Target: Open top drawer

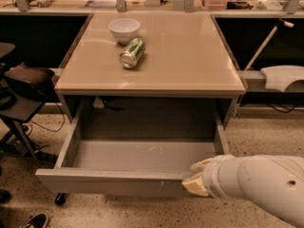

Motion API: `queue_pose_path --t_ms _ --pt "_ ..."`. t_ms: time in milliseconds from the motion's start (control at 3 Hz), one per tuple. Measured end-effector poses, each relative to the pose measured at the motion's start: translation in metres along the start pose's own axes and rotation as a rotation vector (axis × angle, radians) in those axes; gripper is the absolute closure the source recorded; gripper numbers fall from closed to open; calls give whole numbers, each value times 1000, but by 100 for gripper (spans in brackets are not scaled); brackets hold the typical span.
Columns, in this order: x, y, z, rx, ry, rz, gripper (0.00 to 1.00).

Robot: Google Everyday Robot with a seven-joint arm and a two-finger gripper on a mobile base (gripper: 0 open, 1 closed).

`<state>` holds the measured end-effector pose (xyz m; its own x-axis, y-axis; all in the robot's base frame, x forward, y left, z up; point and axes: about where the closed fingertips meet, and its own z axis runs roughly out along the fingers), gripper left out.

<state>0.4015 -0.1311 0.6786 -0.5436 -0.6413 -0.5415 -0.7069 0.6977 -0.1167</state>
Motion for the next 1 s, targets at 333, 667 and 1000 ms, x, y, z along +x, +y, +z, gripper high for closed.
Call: queue_pose_path --t_ms 333,667,1000 --pt "5 12 -3 -13 19 -9 100" --pt "4 12 -5 -13 19 -9 100" --pt "8 15 -7 -15 22 -3 100"
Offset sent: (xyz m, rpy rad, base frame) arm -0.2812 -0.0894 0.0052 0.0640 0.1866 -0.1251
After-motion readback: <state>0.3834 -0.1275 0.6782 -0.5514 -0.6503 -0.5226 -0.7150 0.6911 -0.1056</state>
